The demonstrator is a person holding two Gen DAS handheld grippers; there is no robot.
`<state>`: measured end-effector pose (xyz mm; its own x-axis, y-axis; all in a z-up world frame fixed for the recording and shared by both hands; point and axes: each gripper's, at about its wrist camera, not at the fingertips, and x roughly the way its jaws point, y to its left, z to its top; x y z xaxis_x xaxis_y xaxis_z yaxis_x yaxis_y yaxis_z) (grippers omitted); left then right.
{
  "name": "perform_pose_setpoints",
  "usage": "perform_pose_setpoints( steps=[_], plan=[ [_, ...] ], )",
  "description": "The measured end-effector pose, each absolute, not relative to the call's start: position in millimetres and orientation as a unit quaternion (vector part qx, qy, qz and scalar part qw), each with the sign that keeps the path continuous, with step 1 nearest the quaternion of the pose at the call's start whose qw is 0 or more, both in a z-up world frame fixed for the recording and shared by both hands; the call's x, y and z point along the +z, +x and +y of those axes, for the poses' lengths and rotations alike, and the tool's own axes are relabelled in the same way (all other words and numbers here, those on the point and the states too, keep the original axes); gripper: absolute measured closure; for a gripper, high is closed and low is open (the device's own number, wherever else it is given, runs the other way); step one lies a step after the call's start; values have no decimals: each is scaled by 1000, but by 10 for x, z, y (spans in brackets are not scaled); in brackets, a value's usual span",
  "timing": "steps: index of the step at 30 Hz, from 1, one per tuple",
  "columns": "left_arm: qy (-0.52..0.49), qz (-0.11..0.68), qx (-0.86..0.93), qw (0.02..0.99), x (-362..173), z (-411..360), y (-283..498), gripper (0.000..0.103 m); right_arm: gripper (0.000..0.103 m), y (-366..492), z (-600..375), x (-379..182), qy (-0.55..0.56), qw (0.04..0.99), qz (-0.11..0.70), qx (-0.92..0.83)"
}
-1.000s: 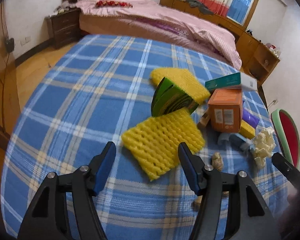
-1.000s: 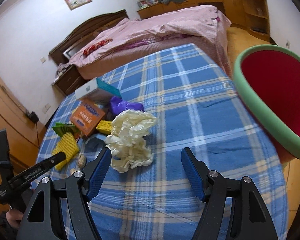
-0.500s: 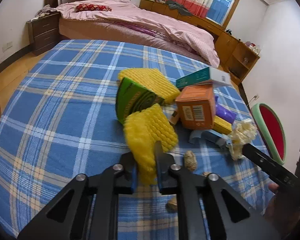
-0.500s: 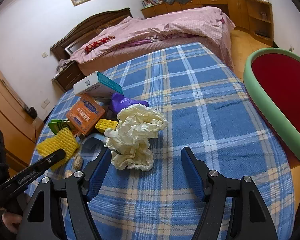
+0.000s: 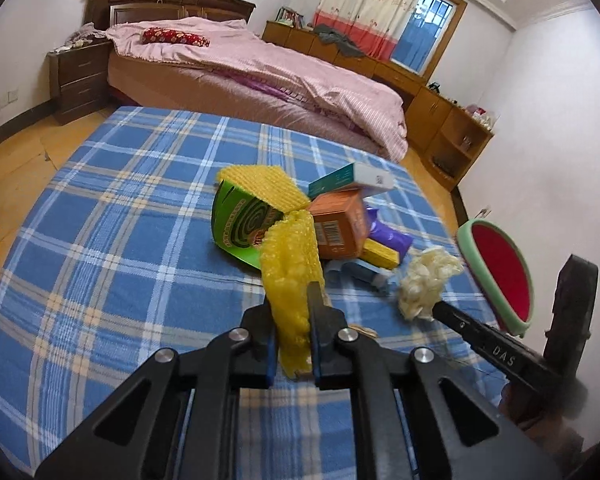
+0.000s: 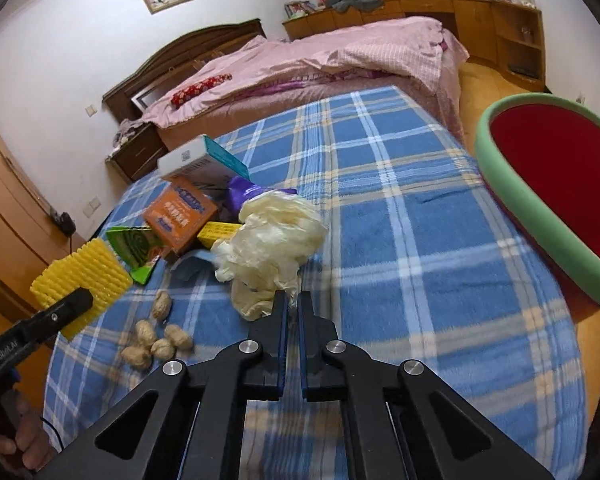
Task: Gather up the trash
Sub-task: 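Carry the foam sleeve and white bag over the red bucket and open both grippers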
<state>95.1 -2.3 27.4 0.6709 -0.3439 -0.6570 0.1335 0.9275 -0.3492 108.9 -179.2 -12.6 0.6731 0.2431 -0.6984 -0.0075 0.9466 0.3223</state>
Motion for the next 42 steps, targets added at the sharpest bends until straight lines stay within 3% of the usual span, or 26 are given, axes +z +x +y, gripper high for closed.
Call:
perform_pose_setpoints(
  steps=[24, 42],
  plan=[
    [-126, 364, -221, 896, 599, -514, 755, 92, 100, 255, -2275, 523, 182, 938, 293, 31],
    [-43, 395, -336, 854, 552, -2274, 1248, 92, 100, 182, -3366, 351, 250, 928, 267, -77]
  ],
)
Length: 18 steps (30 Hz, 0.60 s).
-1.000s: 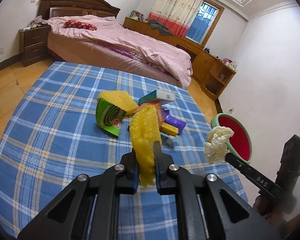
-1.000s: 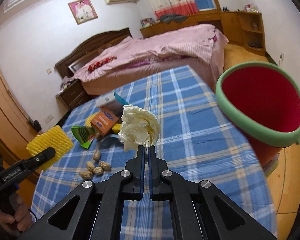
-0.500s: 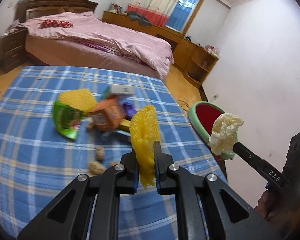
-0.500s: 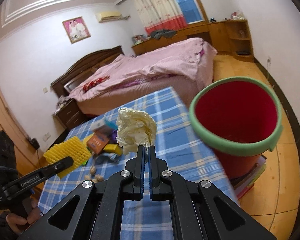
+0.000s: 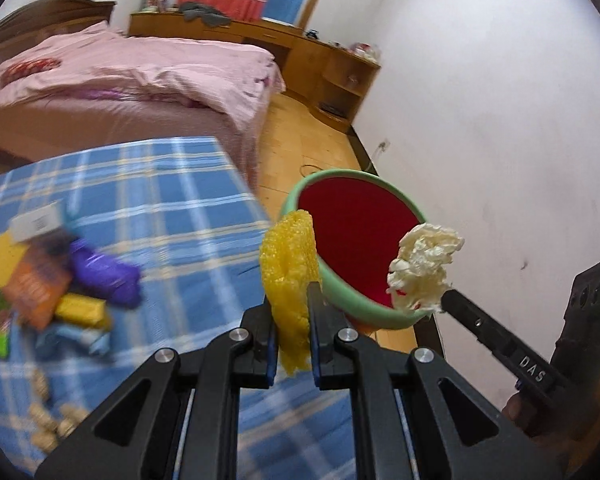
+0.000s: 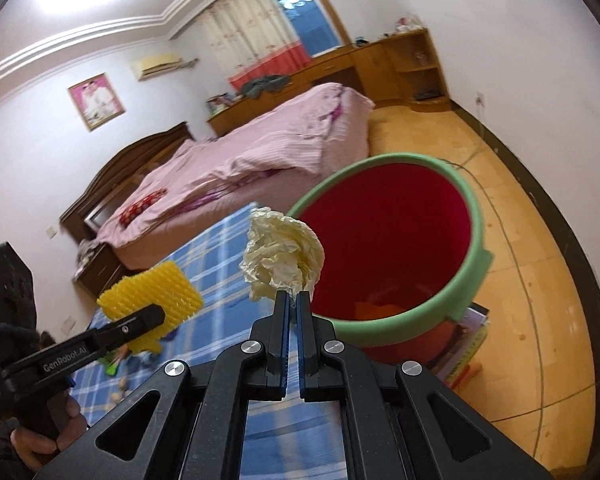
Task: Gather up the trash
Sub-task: 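Carry the foam sleeve and white bag over the red bucket and open both grippers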
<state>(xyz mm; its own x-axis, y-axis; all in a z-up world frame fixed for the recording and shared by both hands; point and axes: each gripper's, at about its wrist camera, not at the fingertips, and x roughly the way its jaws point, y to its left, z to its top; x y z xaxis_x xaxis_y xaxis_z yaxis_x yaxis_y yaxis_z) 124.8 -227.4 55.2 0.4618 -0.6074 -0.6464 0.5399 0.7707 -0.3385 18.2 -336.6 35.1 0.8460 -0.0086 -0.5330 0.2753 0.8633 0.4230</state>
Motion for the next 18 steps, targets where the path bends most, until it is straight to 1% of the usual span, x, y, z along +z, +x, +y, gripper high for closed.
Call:
perform_pose_setpoints(
  steps=[10, 13, 15, 16, 18],
  plan=[
    [-5, 406, -371, 835, 356, -3038, 1499, 92, 100, 293, -3775, 119, 261, 916, 280, -122],
    [10, 407, -381, 830, 317, -3164, 1510, 92, 97, 323, -3834, 70, 265, 912, 286, -127],
    [17, 408, -381, 830, 305, -3231, 1530, 83, 97, 344, -3876, 57, 265, 911, 288, -129],
    [20, 408, -380, 830, 298, -3249, 1534, 72, 97, 347, -3880, 53, 265, 911, 288, -129],
    [19, 406, -377, 833, 303, -3258, 1526, 63, 97, 350, -3894, 42, 269, 911, 288, -125]
  ],
)
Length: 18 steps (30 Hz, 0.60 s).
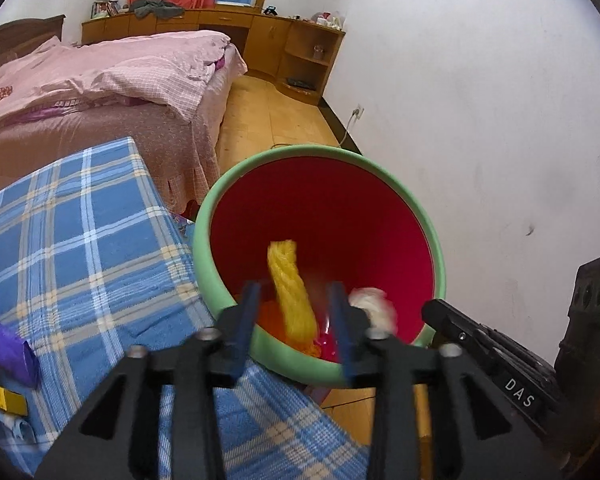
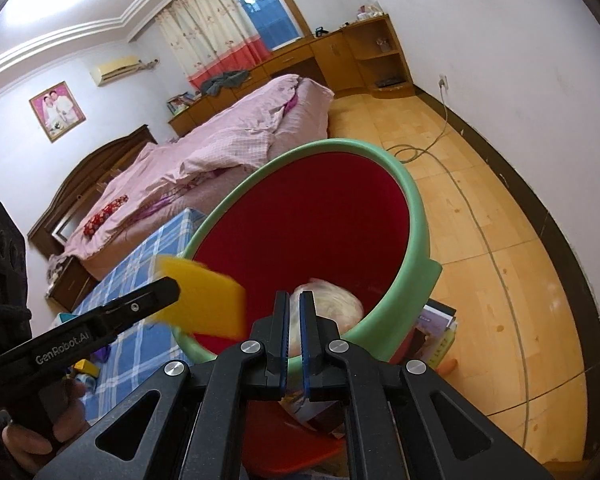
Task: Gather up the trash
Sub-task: 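Carry the foam sleeve and white bag over the red bucket and open both grippers, then move both open grippers back to the remaining trash on the bed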
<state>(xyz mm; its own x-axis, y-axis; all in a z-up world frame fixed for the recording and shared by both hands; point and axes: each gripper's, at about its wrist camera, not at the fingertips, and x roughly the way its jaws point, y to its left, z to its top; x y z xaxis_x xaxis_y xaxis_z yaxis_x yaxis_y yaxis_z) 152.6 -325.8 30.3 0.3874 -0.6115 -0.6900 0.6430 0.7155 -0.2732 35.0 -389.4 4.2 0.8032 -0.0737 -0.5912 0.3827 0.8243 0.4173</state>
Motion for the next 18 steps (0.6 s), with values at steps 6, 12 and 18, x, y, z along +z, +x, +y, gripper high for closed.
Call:
perform_pose_setpoints(
  steps=[6, 12, 18],
  plan=[
    [7, 411, -358, 838, 318, -3142, 1553, 62, 79, 330, -3873, 38, 283, 908, 286, -119],
    [-14, 417, -337, 844, 388, -2875, 1488, 62, 69, 264, -3814, 121, 288, 909, 278, -115],
    [-33, 415, -317, 852, 475, -2550, 1424, 62, 63, 219, -3640, 226, 284, 915, 270, -101]
  ],
)
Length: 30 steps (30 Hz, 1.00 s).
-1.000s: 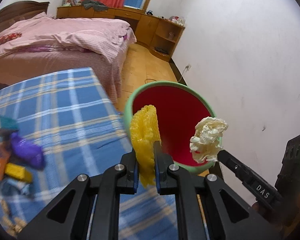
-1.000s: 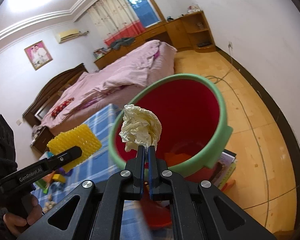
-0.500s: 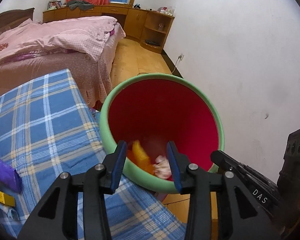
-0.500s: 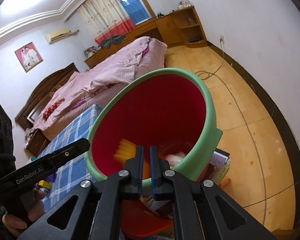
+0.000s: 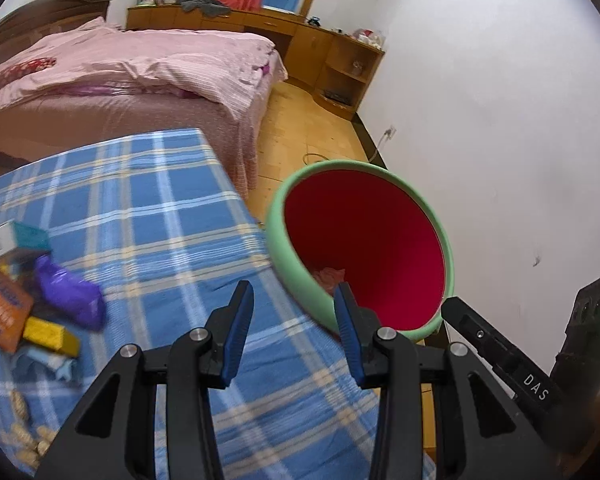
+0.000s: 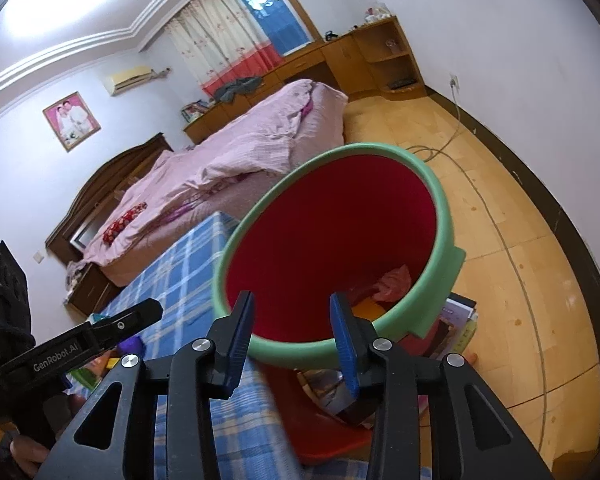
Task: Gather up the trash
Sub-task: 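Move both open grippers back to the remaining trash on the bed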
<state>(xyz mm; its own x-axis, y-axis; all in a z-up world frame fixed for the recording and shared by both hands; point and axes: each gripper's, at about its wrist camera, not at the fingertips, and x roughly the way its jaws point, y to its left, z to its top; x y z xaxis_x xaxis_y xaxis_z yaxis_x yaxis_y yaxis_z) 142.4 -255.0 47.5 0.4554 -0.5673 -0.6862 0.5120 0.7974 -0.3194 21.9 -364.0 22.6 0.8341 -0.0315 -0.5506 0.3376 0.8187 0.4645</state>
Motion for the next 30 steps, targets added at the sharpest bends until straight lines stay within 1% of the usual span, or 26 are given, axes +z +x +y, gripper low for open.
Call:
perform_pose_setpoints(
  steps=[11, 13, 23, 30],
  plan=[
    [-68, 405, -267, 872, 608, -1870, 1333, 61, 60, 272, -3242, 345, 270, 920, 278, -61],
    [-71, 403, -255, 876, 628, -1726, 1321, 61, 56, 300, -3164, 364, 266, 920, 282, -54],
    [-102, 394, -203, 891, 677, -1078, 1262, 61, 56, 459, -2695, 467, 239, 925, 295, -12],
    [-124, 403, -167, 891, 583, -652, 1299, 60, 55, 609, -2427, 436, 224, 922, 316, 9]
  ],
)
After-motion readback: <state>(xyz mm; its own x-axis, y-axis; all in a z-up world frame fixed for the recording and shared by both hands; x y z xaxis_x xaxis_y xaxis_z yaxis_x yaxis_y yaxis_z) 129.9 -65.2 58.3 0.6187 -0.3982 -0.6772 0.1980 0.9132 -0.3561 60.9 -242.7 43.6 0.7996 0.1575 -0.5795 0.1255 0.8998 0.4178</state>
